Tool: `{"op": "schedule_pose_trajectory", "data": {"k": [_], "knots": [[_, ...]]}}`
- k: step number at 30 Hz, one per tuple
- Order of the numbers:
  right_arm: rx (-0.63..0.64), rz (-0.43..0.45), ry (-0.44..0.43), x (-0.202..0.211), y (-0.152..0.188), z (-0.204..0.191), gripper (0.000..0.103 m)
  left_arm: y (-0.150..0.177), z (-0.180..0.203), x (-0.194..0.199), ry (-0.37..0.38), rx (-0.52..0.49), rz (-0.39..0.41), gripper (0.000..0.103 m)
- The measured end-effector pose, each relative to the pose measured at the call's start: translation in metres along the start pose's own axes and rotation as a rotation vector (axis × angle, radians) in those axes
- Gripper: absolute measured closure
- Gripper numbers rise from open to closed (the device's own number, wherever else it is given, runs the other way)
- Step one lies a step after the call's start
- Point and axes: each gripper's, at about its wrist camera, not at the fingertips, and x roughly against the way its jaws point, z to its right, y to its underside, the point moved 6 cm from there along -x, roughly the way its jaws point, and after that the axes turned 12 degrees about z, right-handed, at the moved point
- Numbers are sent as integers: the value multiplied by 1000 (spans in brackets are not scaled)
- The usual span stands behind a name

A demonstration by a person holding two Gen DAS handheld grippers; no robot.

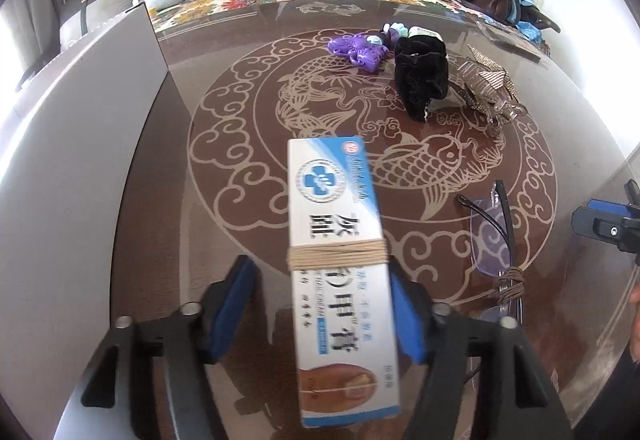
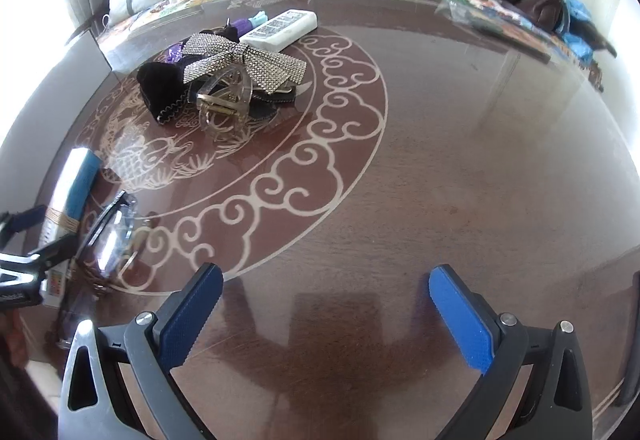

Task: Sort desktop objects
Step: 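Lift the nail cream box with the left tool while the right tool reaches the tied eyeglasses, then grasp the eyeglasses with the right tool while the left tool carries the cream box to the cardboard box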

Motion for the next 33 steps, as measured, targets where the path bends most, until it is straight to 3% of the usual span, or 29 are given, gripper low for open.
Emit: {"op": "schedule_pose_trajectory", "data": {"k": [3,4,5,7,10,11,12,13,14,21,24,27,30,31,33], "knots": [[-104,-44,-130,11,4,-35,1,9,3,9,20,-25,1,61],[-95,-63,-151,12,6,-51,3,14,2,15,17,-27,8,61],[-71,-82,-166,10,8,-68,13,19,-1,21,10,-23,15,61],[-3,-124,-172,2,17,-101,28,30,-10,34,-7,6,35,61],[88,-123,-86,-12,25,-130,35,42,-22,55,-21,59,65,61],[132,-112,-66,-14,26,-138,55,44,-24,61,-20,74,74,61],[185,-95,-22,-14,26,-143,65,45,-26,67,-14,88,85,61],[204,-91,-19,-13,26,-146,88,45,-27,73,-9,98,99,61],[200,-100,-29,-12,27,-147,91,44,-27,80,-3,107,115,61],[175,-54,-61,26,7,-129,91,30,-40,123,75,230,206,61],[176,-10,-106,52,-14,-146,91,20,-57,148,94,280,249,61],[218,37,-178,77,-34,-190,91,6,-91,175,81,329,300,61],[278,66,-284,95,-44,-258,91,-2,-141,193,14,360,322,58],[302,71,-325,99,-44,-284,91,-1,-158,195,38,396,320,60],[354,78,-404,109,-37,-335,91,5,-192,191,-55,407,276,61]]}}
